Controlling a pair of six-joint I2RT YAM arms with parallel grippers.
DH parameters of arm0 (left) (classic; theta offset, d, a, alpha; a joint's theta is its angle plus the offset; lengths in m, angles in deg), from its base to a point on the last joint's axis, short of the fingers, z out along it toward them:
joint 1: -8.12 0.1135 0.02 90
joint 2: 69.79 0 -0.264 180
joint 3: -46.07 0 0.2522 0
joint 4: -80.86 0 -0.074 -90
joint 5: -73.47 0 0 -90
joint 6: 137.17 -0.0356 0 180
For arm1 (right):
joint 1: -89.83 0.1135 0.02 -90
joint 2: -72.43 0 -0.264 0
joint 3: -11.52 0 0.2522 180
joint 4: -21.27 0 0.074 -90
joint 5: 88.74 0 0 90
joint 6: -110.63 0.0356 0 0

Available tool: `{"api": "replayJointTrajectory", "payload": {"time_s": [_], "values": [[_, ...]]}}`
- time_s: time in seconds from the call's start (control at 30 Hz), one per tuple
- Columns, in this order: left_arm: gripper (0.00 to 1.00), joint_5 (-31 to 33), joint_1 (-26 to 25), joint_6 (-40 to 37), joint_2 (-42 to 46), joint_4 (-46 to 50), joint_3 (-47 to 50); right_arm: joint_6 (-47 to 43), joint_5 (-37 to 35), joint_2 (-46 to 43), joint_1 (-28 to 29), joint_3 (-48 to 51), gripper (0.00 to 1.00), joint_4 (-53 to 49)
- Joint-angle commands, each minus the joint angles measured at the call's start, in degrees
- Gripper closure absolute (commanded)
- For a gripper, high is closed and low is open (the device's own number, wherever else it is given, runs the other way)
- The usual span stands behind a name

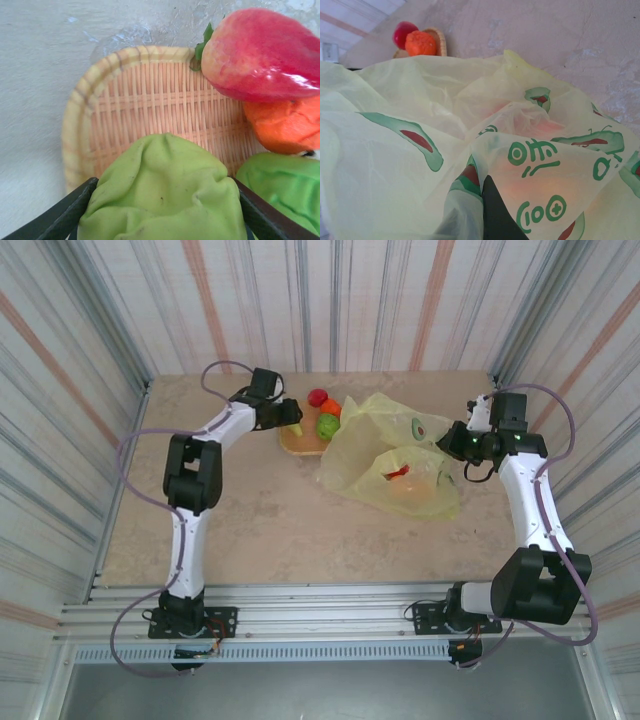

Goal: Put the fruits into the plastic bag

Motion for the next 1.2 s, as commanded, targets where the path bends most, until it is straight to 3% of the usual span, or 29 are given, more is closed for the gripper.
{"api": "replayJointTrajectory", "payload": {"time_s": [0.0,0.37,0.7,0.93,1.17], "values": [[0.44,-0.5,0.6,1.0,8.4,-3.2,4.7,0.1,1.2,0.1,-0.5,-0.1,1.00,-0.1],[0.45,-1.1,0.9,5.1,32.2,-9.7,27.4,0.2,1.8,-0.6,-0.5,-1.0,0.99,-0.6],[0.46,-3.2,-0.5,10.5,54.9,-9.2,44.9,0.1,4.3,-1.5,-0.5,0.5,0.99,0.4],[0.47,1.1,-10.3,13.8,65.8,-6.6,50.5,0.9,5.3,-2.0,0.5,1.7,0.99,2.0],[0.47,5.8,-24.0,14.7,64.6,-9.7,48.8,1.1,5.7,-1.1,1.9,2.0,0.99,2.5]]}}
